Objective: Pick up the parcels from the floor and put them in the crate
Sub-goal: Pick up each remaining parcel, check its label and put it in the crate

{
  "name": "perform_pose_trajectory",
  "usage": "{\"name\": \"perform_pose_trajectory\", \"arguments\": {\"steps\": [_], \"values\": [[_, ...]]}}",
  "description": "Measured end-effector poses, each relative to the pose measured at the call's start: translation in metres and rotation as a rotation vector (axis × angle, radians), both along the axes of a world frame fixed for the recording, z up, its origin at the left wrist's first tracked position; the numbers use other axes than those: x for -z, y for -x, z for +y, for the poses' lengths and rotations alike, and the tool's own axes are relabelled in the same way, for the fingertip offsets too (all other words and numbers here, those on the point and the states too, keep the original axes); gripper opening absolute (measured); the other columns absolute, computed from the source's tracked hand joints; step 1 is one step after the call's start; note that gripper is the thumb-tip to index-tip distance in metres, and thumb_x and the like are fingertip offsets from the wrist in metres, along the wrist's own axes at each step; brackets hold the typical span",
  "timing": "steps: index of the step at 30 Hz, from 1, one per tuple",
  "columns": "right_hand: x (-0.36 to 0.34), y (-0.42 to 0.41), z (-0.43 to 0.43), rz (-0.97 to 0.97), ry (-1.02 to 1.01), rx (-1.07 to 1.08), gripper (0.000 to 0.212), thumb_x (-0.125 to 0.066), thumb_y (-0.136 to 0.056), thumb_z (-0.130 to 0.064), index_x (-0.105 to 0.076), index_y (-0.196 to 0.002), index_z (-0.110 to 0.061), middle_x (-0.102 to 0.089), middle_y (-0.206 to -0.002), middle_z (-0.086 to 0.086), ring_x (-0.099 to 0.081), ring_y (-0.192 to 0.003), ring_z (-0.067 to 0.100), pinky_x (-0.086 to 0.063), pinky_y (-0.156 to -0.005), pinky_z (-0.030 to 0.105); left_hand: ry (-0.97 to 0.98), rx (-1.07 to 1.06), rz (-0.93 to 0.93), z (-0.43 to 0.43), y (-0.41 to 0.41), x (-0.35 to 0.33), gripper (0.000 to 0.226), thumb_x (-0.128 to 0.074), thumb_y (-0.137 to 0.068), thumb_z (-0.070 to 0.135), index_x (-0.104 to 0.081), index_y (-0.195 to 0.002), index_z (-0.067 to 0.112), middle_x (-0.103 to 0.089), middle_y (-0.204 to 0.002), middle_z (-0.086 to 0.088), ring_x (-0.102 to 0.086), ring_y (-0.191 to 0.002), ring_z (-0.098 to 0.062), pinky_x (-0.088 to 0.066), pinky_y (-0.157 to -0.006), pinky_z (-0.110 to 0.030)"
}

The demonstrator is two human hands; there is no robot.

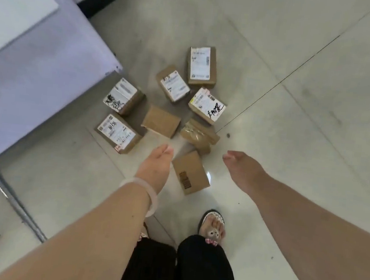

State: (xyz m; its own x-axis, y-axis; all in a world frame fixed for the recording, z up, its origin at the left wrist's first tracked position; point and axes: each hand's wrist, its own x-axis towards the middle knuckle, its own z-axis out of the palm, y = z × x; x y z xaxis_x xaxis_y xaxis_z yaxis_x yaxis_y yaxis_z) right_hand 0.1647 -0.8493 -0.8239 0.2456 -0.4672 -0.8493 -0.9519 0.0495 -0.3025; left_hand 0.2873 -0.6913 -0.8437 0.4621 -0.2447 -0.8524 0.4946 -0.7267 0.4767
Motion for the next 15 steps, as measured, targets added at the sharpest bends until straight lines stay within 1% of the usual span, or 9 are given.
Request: {"name": "perform_pose_trajectory", "arguments": {"steps": [2, 3, 4, 7, 10, 11, 13, 14, 15], "values": [[0.058, 0.006, 0.01, 0.035, -0.038, 0.015, 0.044, -0.041, -0.1, -0.035, -0.044, -0.141, -0.019, -0.051, -0.141, 0.008, -0.051, -0.12, 0.024, -0.034, -0.088, 0.024, -0.037, 0.001, 0.014, 0.006, 0.012, 0.06, 0.045, -0.043, -0.093, 0.049, -0.044, -0.137, 0.039, -0.042, -0.146, 0.008, -0.04, -0.134, -0.019, -0.03, -0.114, -0.045], [0.085, 0.009, 0.016, 0.045, -0.073, 0.028, 0.044, -0.04, -0.101, -0.035, -0.043, -0.142, -0.022, -0.049, -0.143, 0.008, -0.05, -0.119, 0.023, -0.031, -0.086, 0.021, -0.054, -0.018, 0.019, 0.009, 0.017, 0.085, 0.045, -0.044, -0.093, 0.05, -0.044, -0.137, 0.04, -0.04, -0.147, 0.009, -0.038, -0.135, -0.019, -0.03, -0.114, -0.044], [0.11, 0.013, 0.022, 0.042, -0.108, 0.053, 0.044, -0.039, -0.101, -0.036, -0.042, -0.143, -0.023, -0.048, -0.144, 0.008, -0.049, -0.122, 0.023, -0.03, -0.087, 0.021, -0.06, -0.053, 0.032, 0.013, 0.023, 0.109, 0.046, -0.045, -0.092, 0.05, -0.043, -0.137, 0.041, -0.038, -0.149, 0.008, -0.037, -0.137, -0.019, -0.03, -0.114, -0.044], [0.174, 0.016, 0.034, 0.047, -0.168, 0.115, 0.045, -0.039, -0.101, -0.035, -0.04, -0.145, -0.025, -0.045, -0.147, 0.007, -0.044, -0.132, 0.025, -0.031, -0.099, 0.024, -0.156, -0.187, 0.084, 0.019, 0.034, 0.169, 0.05, -0.046, -0.091, 0.049, -0.041, -0.14, 0.038, -0.032, -0.152, 0.006, -0.035, -0.138, -0.023, -0.032, -0.113, -0.044], [0.218, 0.016, 0.038, 0.045, -0.185, 0.147, 0.05, -0.039, -0.101, -0.039, -0.031, -0.149, -0.029, -0.035, -0.154, 0.004, -0.035, -0.14, 0.024, -0.025, -0.109, 0.028, -0.178, -0.206, 0.193, 0.023, 0.043, 0.216, 0.071, -0.043, -0.08, 0.063, -0.028, -0.145, 0.039, -0.029, -0.154, 0.004, -0.033, -0.139, -0.025, -0.031, -0.113, -0.047], [0.227, 0.017, 0.04, 0.051, -0.208, 0.153, 0.053, -0.037, -0.1, -0.042, -0.026, -0.151, -0.031, -0.031, -0.156, 0.002, -0.031, -0.142, 0.024, -0.021, -0.113, 0.031, -0.171, -0.22, 0.254, 0.023, 0.046, 0.225, 0.072, -0.042, -0.081, 0.064, -0.027, -0.146, 0.037, -0.032, -0.154, 0.004, -0.035, -0.138, -0.025, -0.033, -0.111, -0.047], [0.233, 0.02, 0.048, 0.056, -0.267, 0.199, 0.058, -0.035, -0.098, -0.052, -0.02, -0.151, -0.038, -0.028, -0.158, 0.001, -0.028, -0.144, 0.025, -0.017, -0.119, 0.038, -0.129, -0.296, 0.369, 0.022, 0.052, 0.229, 0.052, -0.04, -0.091, 0.057, -0.041, -0.137, 0.033, -0.043, -0.145, 0.003, -0.043, -0.129, -0.025, -0.04, -0.1, -0.042], [0.234, 0.021, 0.052, 0.058, -0.282, 0.237, 0.06, -0.034, -0.094, -0.059, -0.021, -0.15, -0.042, -0.03, -0.157, 0.0, -0.03, -0.143, 0.024, -0.018, -0.119, 0.041, -0.109, -0.341, 0.405, 0.022, 0.055, 0.227, 0.043, -0.039, -0.094, 0.053, -0.046, -0.131, 0.033, -0.048, -0.138, 0.003, -0.046, -0.125, -0.025, -0.042, -0.094, -0.041], [0.233, 0.022, 0.056, 0.047, -0.283, 0.273, 0.063, -0.034, -0.088, -0.067, -0.026, -0.147, -0.045, -0.034, -0.155, -0.001, -0.033, -0.142, 0.024, -0.02, -0.119, 0.044, -0.099, -0.377, 0.422, 0.022, 0.056, 0.221, 0.04, -0.04, -0.094, 0.053, -0.048, -0.129, 0.033, -0.05, -0.133, 0.004, -0.047, -0.124, -0.025, -0.043, -0.092, -0.041]]}}
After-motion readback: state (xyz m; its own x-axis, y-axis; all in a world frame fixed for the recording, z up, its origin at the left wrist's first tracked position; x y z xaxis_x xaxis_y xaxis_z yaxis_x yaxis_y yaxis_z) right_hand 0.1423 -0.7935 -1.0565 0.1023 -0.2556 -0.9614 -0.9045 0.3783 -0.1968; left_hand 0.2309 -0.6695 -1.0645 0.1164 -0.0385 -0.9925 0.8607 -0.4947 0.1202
